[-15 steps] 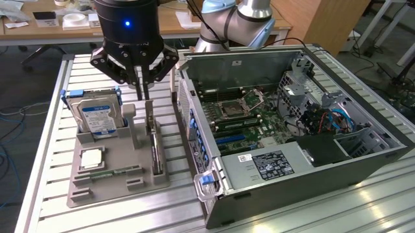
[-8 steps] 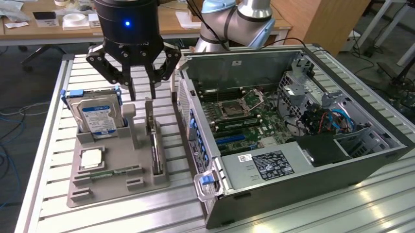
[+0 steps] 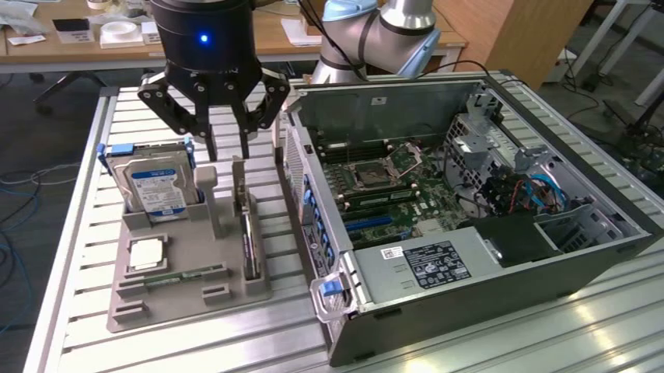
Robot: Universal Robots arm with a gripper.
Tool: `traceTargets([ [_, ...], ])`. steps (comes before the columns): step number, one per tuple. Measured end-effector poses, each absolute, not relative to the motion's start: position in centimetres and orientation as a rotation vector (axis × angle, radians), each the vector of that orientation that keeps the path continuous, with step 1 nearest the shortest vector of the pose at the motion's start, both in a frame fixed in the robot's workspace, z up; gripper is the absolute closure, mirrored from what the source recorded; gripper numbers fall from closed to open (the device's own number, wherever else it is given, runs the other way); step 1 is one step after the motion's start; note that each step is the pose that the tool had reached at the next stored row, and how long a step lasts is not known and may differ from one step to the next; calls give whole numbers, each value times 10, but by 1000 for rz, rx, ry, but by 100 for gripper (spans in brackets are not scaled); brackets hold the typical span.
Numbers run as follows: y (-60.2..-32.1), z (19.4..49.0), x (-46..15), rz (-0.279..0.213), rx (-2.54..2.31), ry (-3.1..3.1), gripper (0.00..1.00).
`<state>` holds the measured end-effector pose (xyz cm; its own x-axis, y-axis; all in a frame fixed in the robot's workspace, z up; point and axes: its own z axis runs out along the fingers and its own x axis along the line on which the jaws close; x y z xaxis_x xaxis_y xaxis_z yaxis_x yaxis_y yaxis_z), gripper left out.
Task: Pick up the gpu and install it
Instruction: 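Pick up the gpu and move the gpu toward the slot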
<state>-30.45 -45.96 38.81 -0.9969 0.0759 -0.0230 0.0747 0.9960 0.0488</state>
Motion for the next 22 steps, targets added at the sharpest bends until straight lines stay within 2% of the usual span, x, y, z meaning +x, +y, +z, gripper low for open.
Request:
traceTargets([
  [22, -460, 376, -304, 76, 117, 3114, 58],
])
